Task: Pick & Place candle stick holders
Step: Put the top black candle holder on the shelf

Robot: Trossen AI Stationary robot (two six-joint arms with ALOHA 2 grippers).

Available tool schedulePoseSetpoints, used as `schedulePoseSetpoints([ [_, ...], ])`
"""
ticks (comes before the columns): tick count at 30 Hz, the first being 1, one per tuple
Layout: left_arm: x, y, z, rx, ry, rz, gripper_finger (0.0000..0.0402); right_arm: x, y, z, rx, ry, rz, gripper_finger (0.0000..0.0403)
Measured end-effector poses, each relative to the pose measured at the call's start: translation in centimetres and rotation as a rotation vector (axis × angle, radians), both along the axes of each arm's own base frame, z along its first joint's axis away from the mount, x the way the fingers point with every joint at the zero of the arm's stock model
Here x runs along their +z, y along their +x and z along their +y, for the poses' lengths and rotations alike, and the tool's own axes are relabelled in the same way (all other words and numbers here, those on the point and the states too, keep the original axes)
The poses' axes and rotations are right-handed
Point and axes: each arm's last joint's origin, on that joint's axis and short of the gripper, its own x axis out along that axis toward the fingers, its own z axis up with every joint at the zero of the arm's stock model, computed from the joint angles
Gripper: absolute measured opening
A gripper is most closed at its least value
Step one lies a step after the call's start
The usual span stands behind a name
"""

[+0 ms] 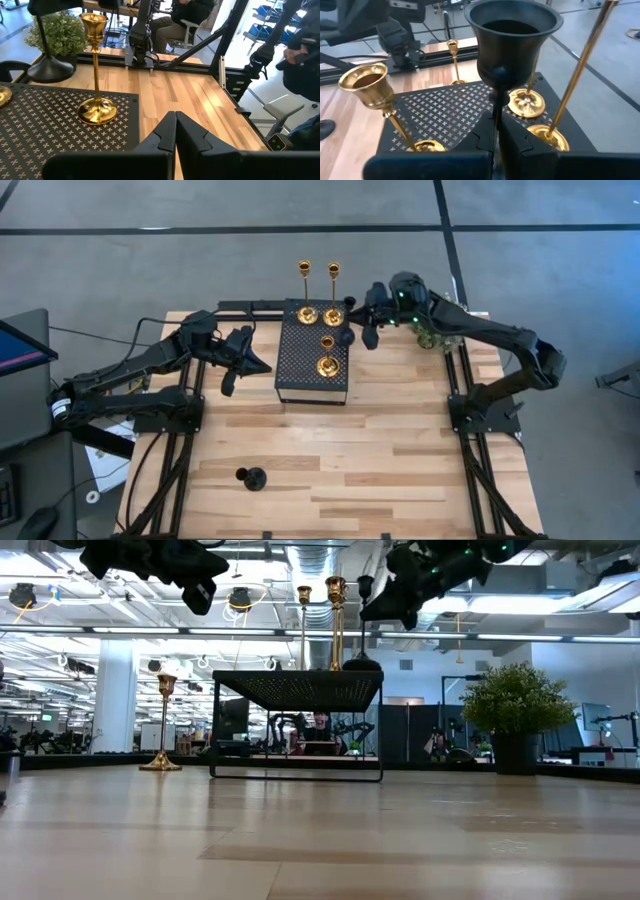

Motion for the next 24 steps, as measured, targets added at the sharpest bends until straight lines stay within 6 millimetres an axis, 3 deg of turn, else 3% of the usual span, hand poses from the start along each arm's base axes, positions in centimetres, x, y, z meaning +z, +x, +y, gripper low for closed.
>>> schedulePoseSetpoints([
  [18,0.0,0.0,0.0,0.0,-0.001,0.003,0.0006,-1.7,3.0,-2.1,0.083,0.048,-0.007,0.0],
  [24,0.0,0.0,0.0,0.0,-0.001,0.003,0.0006,-1.7,3.1,-2.0,0.1,0.051,-0.015,0.0],
])
